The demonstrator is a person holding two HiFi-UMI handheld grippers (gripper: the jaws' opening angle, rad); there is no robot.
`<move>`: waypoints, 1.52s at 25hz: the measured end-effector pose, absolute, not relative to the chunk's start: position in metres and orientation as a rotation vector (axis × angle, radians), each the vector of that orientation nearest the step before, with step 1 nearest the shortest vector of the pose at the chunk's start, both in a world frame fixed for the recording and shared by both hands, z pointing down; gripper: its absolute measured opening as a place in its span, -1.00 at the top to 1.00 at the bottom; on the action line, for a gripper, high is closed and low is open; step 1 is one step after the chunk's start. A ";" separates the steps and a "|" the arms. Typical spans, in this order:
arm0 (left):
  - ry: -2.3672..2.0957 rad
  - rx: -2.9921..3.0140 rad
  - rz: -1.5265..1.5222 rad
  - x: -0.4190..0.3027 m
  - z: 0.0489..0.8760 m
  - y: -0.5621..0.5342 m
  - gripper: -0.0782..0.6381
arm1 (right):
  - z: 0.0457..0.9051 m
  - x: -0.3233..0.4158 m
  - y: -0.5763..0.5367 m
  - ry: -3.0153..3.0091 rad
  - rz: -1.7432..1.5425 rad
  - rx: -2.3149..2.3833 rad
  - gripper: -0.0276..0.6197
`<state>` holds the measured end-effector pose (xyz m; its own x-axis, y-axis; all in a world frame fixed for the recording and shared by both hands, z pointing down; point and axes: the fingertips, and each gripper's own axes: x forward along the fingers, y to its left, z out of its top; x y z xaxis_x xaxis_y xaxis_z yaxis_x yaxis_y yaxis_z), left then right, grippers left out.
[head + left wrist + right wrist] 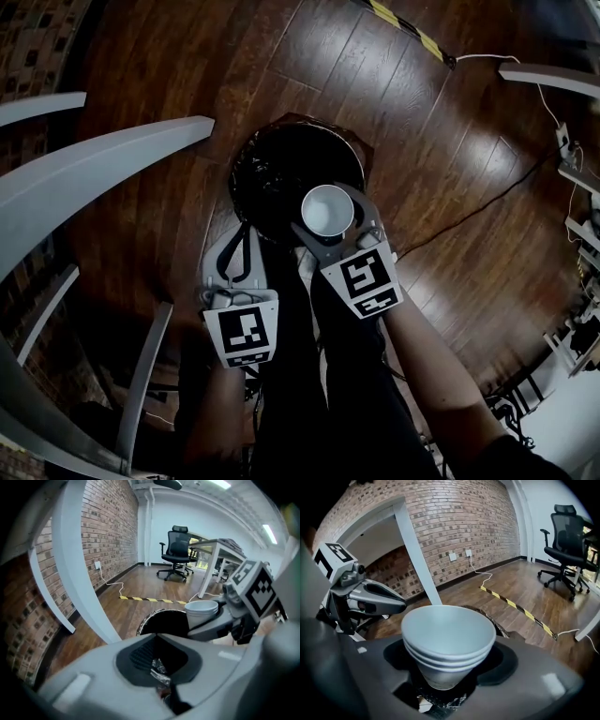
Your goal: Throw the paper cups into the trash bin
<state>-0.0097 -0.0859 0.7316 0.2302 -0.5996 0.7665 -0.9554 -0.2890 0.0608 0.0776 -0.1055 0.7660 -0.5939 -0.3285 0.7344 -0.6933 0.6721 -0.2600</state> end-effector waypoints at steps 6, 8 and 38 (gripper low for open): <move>-1.431 1.943 0.864 -0.010 0.739 -0.081 0.77 | 0.779 0.081 -0.102 -2.187 0.697 0.802 -0.18; -1.434 1.940 0.860 -0.008 0.738 -0.081 0.77 | 0.780 0.079 -0.100 -2.194 0.696 0.786 -0.31; -1.697 2.127 0.442 0.025 0.466 -0.158 0.77 | 0.496 0.089 -0.170 -2.481 0.419 1.106 0.75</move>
